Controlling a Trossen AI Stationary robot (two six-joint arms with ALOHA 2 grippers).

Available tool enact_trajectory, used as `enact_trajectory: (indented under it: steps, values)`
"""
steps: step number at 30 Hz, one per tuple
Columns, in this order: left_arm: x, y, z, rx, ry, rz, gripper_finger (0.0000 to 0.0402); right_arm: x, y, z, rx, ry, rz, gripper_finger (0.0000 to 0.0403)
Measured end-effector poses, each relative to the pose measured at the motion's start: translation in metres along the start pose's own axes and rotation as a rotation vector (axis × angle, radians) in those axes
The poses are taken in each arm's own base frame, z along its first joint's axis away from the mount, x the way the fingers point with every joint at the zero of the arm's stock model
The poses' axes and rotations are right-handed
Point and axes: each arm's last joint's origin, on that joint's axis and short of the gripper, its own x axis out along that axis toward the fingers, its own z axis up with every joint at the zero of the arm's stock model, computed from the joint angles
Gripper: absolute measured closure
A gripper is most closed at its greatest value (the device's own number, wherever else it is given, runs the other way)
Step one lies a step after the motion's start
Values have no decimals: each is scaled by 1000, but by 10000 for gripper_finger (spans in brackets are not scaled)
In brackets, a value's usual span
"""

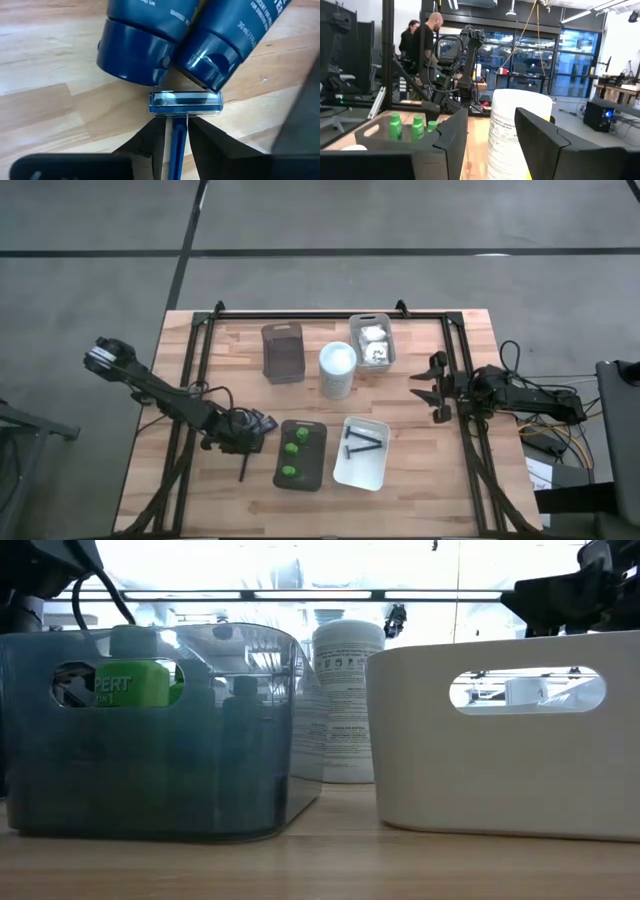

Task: Pick & Place Travel size toiletries
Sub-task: Put the blue razor into the white bin

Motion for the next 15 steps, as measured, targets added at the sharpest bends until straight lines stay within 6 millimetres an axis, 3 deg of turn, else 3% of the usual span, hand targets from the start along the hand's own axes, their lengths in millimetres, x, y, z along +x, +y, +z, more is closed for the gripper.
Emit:
enact_trajectory:
  steps: [6,11,15]
  values:
    - [-2,-3,-1,64,9,-12,344,0,0,-2,-8,16,1,262]
    - [-11,-19,-9,217,26,-84,390,0,0,-3,-11,30,2,277]
    - [-21,-31,-14,329,32,-139,398,0,0,-3,-27,30,2,288]
